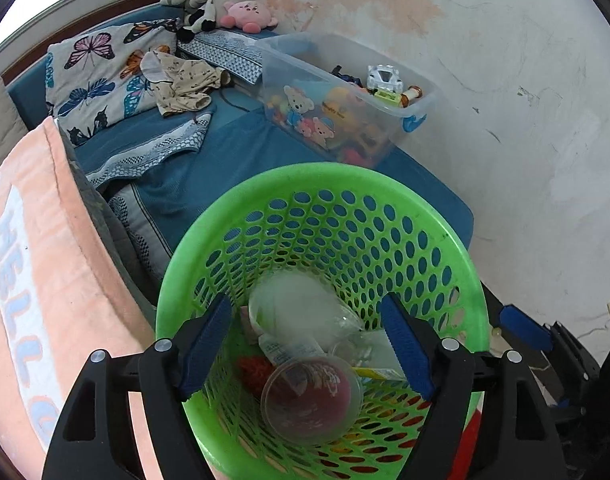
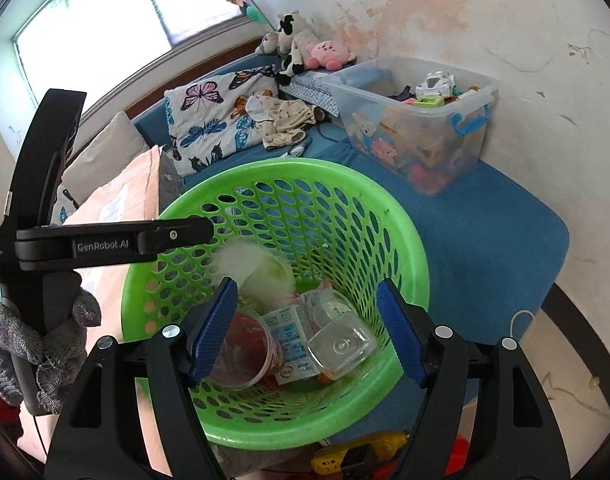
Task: Collect trash
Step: 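Drop the clear dome into the basket with right while left drops the paper cup, then move both grippers back over the blanket toward the tissue and lid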
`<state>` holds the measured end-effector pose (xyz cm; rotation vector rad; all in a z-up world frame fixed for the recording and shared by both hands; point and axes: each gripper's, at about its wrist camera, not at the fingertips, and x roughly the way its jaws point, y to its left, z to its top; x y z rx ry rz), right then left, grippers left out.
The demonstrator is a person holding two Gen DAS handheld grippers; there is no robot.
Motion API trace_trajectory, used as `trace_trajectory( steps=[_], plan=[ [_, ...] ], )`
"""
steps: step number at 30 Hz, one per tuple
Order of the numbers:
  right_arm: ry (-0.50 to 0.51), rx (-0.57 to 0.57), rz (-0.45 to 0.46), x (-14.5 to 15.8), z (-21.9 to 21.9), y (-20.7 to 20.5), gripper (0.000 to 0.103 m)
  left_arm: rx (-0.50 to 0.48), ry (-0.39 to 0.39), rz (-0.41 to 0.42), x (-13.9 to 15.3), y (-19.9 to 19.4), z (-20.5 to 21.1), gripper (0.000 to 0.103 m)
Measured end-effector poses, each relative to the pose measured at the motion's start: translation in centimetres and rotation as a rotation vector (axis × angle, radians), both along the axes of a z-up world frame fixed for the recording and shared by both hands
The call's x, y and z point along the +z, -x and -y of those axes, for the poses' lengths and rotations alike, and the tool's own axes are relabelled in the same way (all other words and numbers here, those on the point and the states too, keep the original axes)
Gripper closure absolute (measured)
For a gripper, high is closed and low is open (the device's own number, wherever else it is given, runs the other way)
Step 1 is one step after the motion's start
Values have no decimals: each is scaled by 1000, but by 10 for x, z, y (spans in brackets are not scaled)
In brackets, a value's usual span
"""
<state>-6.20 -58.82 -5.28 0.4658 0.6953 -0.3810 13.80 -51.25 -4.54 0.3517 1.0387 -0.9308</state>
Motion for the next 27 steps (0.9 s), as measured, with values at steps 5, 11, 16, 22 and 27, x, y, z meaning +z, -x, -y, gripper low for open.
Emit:
trace_trajectory(
  steps=[5,11,16,22,27],
  plan=[
    [20,20,8,7,-10,-1,31,14,18,2,8,2,-22,27],
    [62,99,30,24,-36,-8,30,95,25,60,28,2,-78,26],
    [77,188,50,37,-63,-28,28,174,38,91,43,-4,-135,26],
    [89,317,67,51,-103,-69,28,277,19,161,56,-14,-205,26],
    [99,436,77,62,-144,-109,28,389,11,170,61,-31,-264,26]
  ],
)
